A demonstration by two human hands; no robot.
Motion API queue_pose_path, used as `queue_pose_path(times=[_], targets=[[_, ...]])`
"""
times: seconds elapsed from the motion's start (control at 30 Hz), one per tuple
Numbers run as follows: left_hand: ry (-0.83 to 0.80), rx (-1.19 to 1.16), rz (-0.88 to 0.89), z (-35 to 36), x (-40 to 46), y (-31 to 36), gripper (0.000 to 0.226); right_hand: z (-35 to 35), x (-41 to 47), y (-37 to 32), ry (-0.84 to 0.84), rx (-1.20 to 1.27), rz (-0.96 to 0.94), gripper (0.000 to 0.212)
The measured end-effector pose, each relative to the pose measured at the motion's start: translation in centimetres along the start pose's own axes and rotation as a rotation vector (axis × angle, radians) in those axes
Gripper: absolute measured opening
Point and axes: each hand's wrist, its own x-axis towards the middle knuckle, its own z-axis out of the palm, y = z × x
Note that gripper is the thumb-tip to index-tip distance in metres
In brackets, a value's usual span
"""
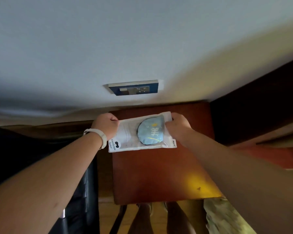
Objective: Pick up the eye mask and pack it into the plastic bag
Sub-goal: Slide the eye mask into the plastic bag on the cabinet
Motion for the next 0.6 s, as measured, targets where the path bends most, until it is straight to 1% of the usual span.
queue_pose_path(times=[0.13,0.27,0.43,0.6], targets=[[0.032,0.005,-0.045,0.2,2.5,-2.2,0.017,2.9,1.8,0.3,-0.023,-0.012,-0.015,0.027],[0.048,-0.062,-0.078,0.6,4.1,-3.2,0.015,4.3,3.0,0.4,-0.002,-0.023,-0.044,0.028],[0.089,-0.118,-0.074,0.8,5.2,-3.5,0.015,5.0,4.1,0.0,0.037,-0.015,-0.051,0.024],[0.124,-0.216,-0.067,0.5,6.2,-3.8,0.006,5.8,4.7,-0.4,0.062,-0.045,-0.096,0.021]])
